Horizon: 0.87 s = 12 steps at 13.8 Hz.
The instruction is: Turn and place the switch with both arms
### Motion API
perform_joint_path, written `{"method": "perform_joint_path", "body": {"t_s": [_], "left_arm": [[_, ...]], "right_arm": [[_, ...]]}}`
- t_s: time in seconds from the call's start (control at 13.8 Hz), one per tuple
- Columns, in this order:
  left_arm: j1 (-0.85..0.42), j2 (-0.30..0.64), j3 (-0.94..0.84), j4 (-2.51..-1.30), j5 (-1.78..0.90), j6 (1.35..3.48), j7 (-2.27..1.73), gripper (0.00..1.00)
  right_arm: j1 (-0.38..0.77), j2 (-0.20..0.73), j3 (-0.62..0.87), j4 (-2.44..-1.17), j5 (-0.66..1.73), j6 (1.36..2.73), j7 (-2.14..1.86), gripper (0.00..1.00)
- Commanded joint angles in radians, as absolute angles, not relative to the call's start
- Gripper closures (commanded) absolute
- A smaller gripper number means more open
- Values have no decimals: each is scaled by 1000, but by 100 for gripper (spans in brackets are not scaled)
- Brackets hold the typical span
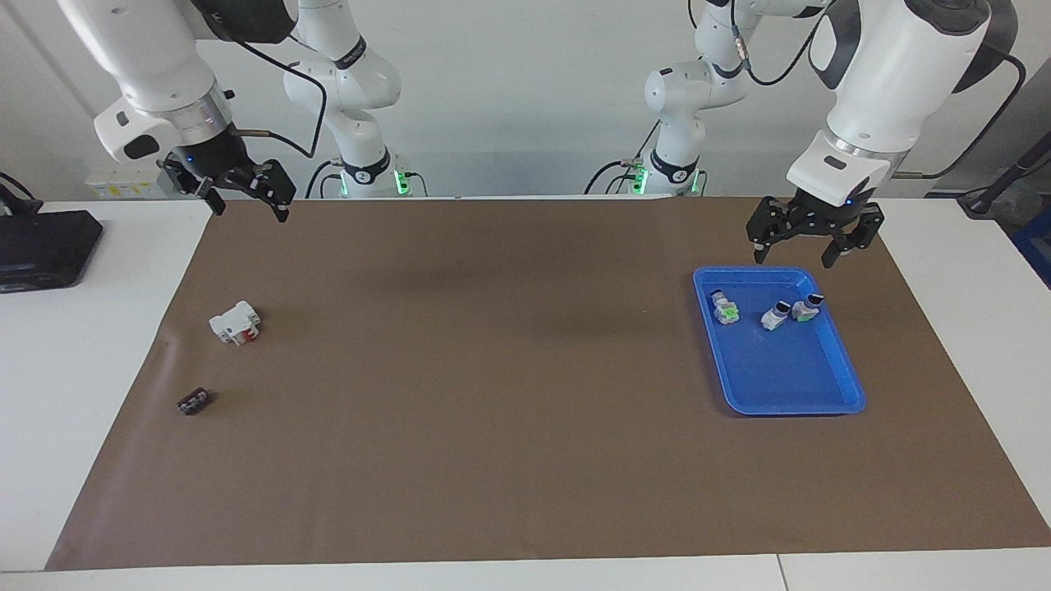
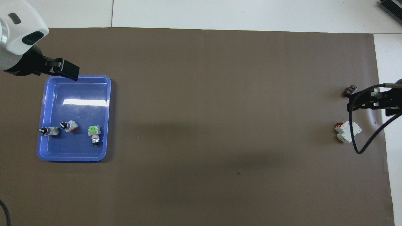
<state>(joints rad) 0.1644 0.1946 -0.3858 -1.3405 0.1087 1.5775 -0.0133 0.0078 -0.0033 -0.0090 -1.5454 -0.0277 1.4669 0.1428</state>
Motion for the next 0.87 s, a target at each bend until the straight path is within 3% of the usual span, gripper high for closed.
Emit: {"method": "perform_joint_path", "body": {"t_s": [0.0, 0.79], "left_arm": [[178, 167, -377, -1371, 97, 1583, -2, 0], [178, 169, -368, -1348, 87, 1511, -2, 0]], "right_arm": [[11, -12, -15, -1555, -29, 1476, 146, 0], [12, -15, -21, -1566, -29, 1477, 144, 0]]}}
